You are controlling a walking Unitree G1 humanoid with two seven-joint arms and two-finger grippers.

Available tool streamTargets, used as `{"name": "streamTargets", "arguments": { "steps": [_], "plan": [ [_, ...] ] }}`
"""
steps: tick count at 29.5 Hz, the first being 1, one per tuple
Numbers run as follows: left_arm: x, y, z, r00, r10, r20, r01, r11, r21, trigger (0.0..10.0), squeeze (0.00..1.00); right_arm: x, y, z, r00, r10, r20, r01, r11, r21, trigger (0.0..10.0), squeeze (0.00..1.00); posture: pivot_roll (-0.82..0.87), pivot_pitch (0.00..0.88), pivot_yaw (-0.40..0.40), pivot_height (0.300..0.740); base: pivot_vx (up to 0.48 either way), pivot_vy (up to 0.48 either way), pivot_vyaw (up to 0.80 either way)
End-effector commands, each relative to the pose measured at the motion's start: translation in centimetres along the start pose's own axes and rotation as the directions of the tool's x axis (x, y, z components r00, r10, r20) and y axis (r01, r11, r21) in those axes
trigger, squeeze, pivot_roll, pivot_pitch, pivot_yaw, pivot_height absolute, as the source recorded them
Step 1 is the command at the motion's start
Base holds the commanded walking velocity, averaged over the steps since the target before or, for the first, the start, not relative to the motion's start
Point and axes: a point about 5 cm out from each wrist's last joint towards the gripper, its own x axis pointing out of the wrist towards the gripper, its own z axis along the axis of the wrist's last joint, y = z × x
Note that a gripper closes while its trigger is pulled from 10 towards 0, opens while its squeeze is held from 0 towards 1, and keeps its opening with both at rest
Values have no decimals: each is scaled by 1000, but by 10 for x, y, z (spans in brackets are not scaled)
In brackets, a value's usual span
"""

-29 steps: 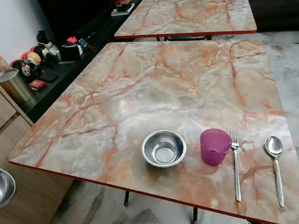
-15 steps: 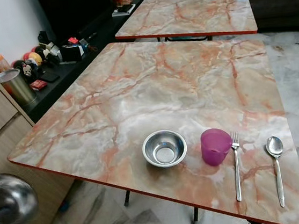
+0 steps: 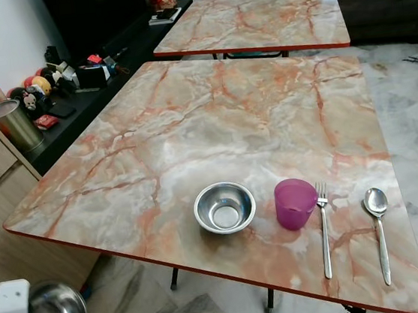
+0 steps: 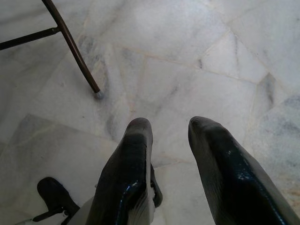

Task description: Setting the table

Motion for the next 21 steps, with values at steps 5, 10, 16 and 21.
{"name": "streamTargets", "arguments": {
  "steps": [5,10,16,21],
  "plan": [
    [-6,-13,-24,987,-97,-126,113,985,128,10000,0,0,-1,-3,1000,-5,-8,5,1000,8,10000,0,14,41,81,740,0,0,0],
    [-10,-26,-35,968,-178,-175,211,960,187,10000,0,-1,-1,-3,1000,-2,-7,2,1000,5,10000,0,12,38,83,740,0,0,0],
    [-12,-36,-37,954,-225,-197,261,948,182,10000,0,-1,-1,-4,1000,-1,-8,1,1000,4,10000,0,4,18,84,740,0,0,0],
    [-12,-37,-38,952,-228,-202,265,947,182,10000,0,-1,-1,-4,1000,-1,-7,1,1000,6,10000,0,3,18,84,740,0,0,0]
  ]
}}
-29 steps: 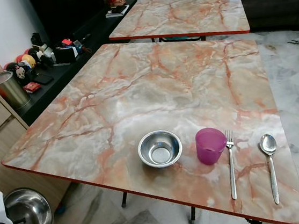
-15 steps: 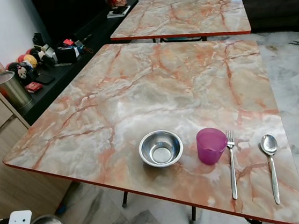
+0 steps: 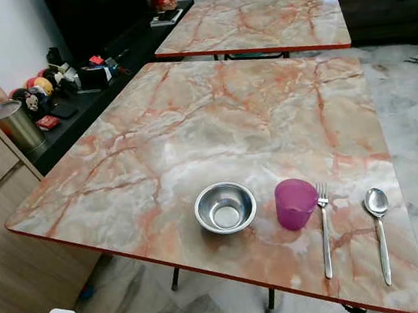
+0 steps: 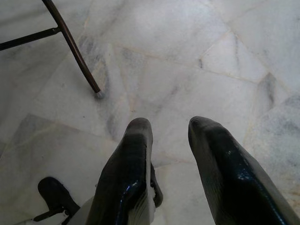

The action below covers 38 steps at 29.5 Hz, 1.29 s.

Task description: Setting the table

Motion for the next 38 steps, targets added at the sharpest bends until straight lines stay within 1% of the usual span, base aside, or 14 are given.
{"name": "streamTargets", "arguments": {
  "steps": [1,9,13,16,18,28,31,38],
  "plan": [
    [-1,1,-4,1000,-12,-23,12,1000,29,10000,0,-1,-1,-4,1000,-2,-2,2,1000,13,10000,0,0,14,86,740,0,0,0],
    [-2,-3,-13,999,-30,-45,30,1000,4,10000,0,-1,-1,-3,1000,-4,2,4,1000,22,10000,0,8,37,83,740,0,0,0],
    [-3,-2,-17,998,-26,-55,25,999,-21,10000,0,-1,-1,-2,1000,-4,3,4,1000,22,10000,0,13,47,80,740,0,0,0],
    [-4,0,-19,998,-21,-64,20,1000,-24,10000,0,-1,-1,-2,1000,-4,3,4,1000,23,10000,0,13,48,80,740,0,0,0],
    [-4,1,-19,998,-19,-65,17,999,-28,10000,0,-1,-1,-2,1000,-4,3,4,1000,23,10000,0,13,49,80,740,0,307,0],
    [-3,3,-13,998,-8,-59,7,1000,-28,10000,0,0,-1,-1,1000,-4,4,4,1000,25,10000,0,16,52,80,740,0,325,0],
    [-2,4,-11,998,-6,-58,5,1000,-12,10000,0,0,0,-1,1000,-3,4,3,1000,25,10000,0,16,51,80,740,0,303,0],
    [-1,5,-4,999,-8,-40,8,1000,0,10000,0,0,0,-1,1000,-2,4,2,1000,24,10000,0,17,49,80,740,0,0,0]
  ]
}}
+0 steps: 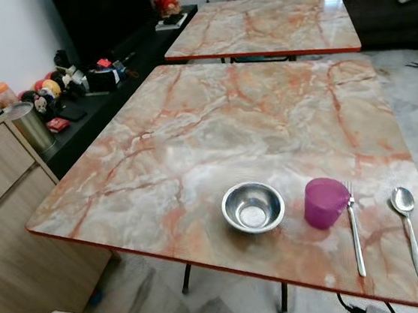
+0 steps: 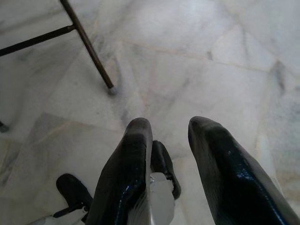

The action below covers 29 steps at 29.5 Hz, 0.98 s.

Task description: Setting the table

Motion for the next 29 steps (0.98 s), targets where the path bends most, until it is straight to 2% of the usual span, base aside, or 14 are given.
{"name": "streamTargets", "arguments": {
  "steps": [1,5,15,29],
  "plan": [
    [-1,5,-2,1000,4,-9,-4,1000,14,10000,0,0,-1,-2,1000,-5,-2,5,1000,12,10000,0,17,49,79,740,0,0,0],
    [-1,5,-1,1000,-2,-5,2,1000,29,10000,0,0,-1,-2,1000,-5,-2,5,1000,10,10000,0,17,49,79,740,0,0,0],
    [-3,-2,-12,1000,-13,-17,13,999,30,10000,0,0,-2,-1,1000,-3,0,3,1000,8,10000,0,16,48,79,740,0,-318,0],
    [-1,-6,-8,1000,-26,-6,27,999,43,10000,0,-1,-1,-2,1000,-3,2,3,1000,2,10000,0,13,30,82,740,0,-329,0]
  ]
}}
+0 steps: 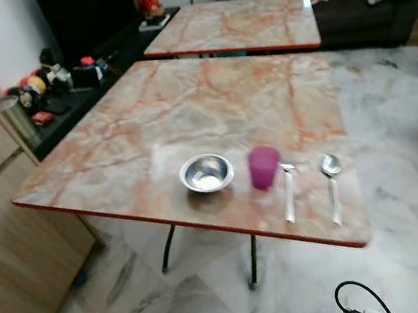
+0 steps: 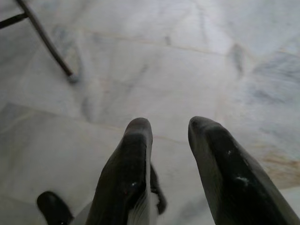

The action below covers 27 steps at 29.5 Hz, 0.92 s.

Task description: Setting the table

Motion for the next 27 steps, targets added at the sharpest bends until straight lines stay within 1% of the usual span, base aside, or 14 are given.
{"name": "streamTargets", "arguments": {
  "steps": [1,8,15,18,20,24,27],
  "plan": [
    [0,6,5,1000,11,15,-11,1000,12,10000,0,0,1,1,1000,-1,4,1,1000,3,10000,0,13,30,82,740,0,-401,0],
    [1,7,10,1000,8,25,-9,1000,18,10000,0,0,1,1,1000,-2,5,2,1000,9,10000,0,14,42,82,740,0,-422,0],
    [0,6,8,1000,5,20,-6,1000,17,10000,0,0,1,1,1000,-3,5,3,1000,18,10000,0,15,49,81,740,0,-429,0],
    [0,5,7,1000,3,18,-4,1000,16,10000,0,0,1,2,1000,-7,4,7,1000,-1,10000,0,14,50,81,740,0,-431,0],
    [1,5,7,1000,3,18,-3,1000,15,10000,0,0,1,2,1000,-7,11,7,1000,1,10000,0,16,50,80,740,0,-431,0],
    [1,4,8,1000,3,20,-3,1000,14,10000,0,0,0,3,1000,-13,14,14,1000,-12,10000,0,16,52,80,740,0,-428,792],
    [1,4,9,1000,4,21,-4,1000,13,10000,0,0,0,3,1000,-13,16,13,1000,-6,10000,0,15,51,81,740,0,-428,800]
  ]
}}
